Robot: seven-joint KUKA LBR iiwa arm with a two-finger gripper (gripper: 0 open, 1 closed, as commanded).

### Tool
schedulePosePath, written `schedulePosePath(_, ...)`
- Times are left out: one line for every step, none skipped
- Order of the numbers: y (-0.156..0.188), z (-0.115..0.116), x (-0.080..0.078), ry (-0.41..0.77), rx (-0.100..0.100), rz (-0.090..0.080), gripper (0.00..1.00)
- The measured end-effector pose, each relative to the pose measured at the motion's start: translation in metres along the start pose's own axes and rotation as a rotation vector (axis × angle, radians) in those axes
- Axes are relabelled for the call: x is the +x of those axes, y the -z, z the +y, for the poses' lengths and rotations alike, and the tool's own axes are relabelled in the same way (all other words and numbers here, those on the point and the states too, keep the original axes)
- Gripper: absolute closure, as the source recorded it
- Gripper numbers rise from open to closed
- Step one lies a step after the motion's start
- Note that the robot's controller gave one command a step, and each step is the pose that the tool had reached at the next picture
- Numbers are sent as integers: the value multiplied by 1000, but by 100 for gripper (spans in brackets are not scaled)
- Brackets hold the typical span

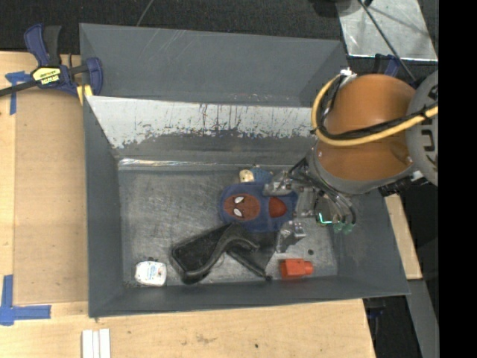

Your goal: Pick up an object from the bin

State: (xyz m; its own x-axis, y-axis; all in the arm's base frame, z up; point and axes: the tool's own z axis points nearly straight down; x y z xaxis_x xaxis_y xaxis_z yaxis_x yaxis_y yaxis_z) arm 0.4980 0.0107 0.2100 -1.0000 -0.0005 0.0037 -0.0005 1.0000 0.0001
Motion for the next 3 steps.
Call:
schedulePosePath(-125, -4, -18, -33, -2, -23, 0)
schedulePosePath(-119, -6, -25, -37, -1, -50, 100)
schedulePosePath(29, -23, -10, -28, 1, -15, 100)
